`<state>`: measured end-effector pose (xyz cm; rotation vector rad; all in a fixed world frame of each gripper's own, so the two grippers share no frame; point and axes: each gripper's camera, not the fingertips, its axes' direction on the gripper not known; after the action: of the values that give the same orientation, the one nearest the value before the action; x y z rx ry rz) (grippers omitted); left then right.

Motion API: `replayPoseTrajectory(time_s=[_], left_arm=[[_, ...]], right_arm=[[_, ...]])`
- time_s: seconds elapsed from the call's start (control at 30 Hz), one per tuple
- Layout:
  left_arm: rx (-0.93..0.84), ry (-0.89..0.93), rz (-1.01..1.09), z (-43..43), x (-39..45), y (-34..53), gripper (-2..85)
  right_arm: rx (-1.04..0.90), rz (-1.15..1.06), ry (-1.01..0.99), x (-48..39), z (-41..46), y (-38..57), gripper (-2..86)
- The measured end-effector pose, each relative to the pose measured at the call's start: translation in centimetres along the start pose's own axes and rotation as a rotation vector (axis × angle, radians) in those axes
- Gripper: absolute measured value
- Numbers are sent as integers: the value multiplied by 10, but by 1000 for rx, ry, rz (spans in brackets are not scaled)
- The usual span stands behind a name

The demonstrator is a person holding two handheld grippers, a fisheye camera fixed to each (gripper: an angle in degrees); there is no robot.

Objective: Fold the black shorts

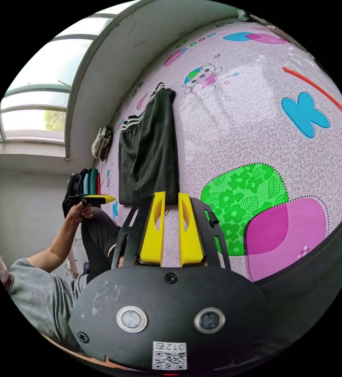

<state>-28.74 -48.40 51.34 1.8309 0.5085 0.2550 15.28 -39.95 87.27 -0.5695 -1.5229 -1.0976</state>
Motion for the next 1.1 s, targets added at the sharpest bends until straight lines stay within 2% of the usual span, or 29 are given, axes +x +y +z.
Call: replayPoseTrajectory(time_s=[0.17, 0.33, 0.43, 0.63, 0.8, 0.97, 1.1], left_arm=[[52, -10, -24, 21, 17, -8, 80], [-13, -160, -2, 46, 47, -21, 82], [-75, -186, -30, 64, 50, -28, 76], [-87, -146, -36, 83, 55, -32, 35], [-130, -203, -12, 99, 69, -32, 15], [-274, -287, 109, 116, 87, -16, 10], [-350, -250, 103, 134, 84, 3, 8]], right_arm=[[13, 4, 4, 5, 24, 4, 52], [33, 5, 33, 6, 37, 10, 11], [50, 23, 32, 9, 40, 14, 1], [47, 20, 71, 7, 51, 20, -4], [37, 6, 132, -2, 58, 27, -5], [-169, -87, 240, -26, 80, 43, -7], [-237, -107, 244, -32, 95, 59, -7]])
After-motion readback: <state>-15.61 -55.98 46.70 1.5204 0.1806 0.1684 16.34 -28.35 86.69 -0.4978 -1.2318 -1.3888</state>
